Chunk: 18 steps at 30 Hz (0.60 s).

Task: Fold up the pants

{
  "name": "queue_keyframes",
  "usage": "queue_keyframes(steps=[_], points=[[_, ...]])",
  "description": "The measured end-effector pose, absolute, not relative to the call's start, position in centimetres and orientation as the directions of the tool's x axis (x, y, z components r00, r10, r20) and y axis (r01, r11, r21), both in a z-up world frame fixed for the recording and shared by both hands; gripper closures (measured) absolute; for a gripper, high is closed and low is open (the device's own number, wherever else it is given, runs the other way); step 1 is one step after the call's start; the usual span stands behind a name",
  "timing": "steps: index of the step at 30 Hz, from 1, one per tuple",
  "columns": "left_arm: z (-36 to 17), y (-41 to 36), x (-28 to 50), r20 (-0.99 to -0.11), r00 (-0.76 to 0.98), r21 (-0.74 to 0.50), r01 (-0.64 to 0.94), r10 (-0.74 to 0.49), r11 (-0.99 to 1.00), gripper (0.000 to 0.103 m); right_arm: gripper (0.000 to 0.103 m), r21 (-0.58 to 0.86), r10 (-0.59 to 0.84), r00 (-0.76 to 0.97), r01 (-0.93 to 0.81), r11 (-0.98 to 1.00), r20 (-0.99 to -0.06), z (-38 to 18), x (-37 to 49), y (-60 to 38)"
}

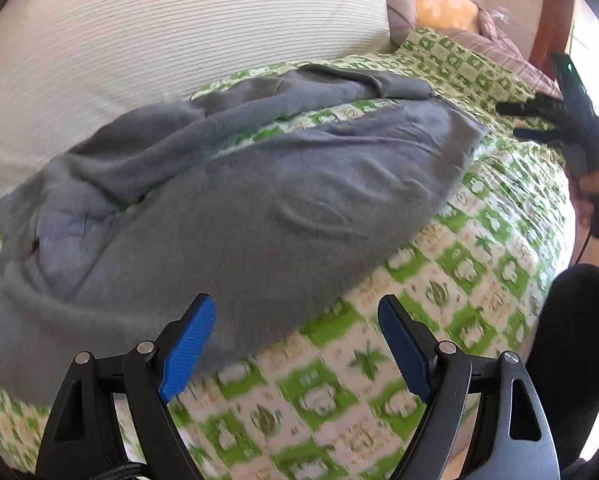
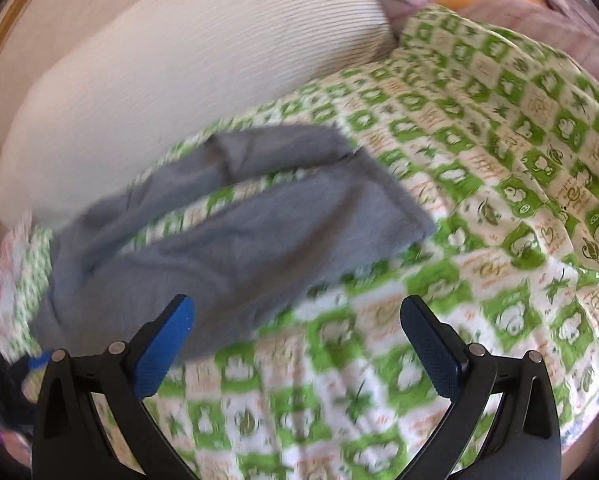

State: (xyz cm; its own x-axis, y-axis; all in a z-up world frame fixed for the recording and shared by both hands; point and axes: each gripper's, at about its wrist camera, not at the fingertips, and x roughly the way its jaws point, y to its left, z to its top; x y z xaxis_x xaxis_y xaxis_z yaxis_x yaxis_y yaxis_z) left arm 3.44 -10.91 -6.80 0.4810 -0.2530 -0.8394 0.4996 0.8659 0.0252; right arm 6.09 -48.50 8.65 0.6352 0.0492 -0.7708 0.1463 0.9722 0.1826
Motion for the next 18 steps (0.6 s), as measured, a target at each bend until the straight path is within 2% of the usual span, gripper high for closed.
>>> queue_keyframes(steps=[5, 13, 18], points=[[-5.4, -10.8, 7.5, -0.828, 0.496, 0.023, 0.494, -0.261, 0.869, 0.019, 0.000, 0.197, 0.051, 0.665, 0.145, 0.970, -0.745, 10.1, 10.1, -48.8], [-4.5, -11.2, 15.5, -0.825, 0.518, 0.070, 0.493, -0.227, 0.867, 0.019, 0.001, 0.085, 0.049, 0.646, 0.024, 0.996, -0.762, 9.2, 15.7, -45.0], [-4.0, -12.8, 20.8, -0.827, 0.511, 0.085, 0.525, -0.233, 0.847, 0.019, 0.023, -0.005, 0.026, 0.612, -0.049, 0.999, -0.791, 7.5, 19.4, -42.1]])
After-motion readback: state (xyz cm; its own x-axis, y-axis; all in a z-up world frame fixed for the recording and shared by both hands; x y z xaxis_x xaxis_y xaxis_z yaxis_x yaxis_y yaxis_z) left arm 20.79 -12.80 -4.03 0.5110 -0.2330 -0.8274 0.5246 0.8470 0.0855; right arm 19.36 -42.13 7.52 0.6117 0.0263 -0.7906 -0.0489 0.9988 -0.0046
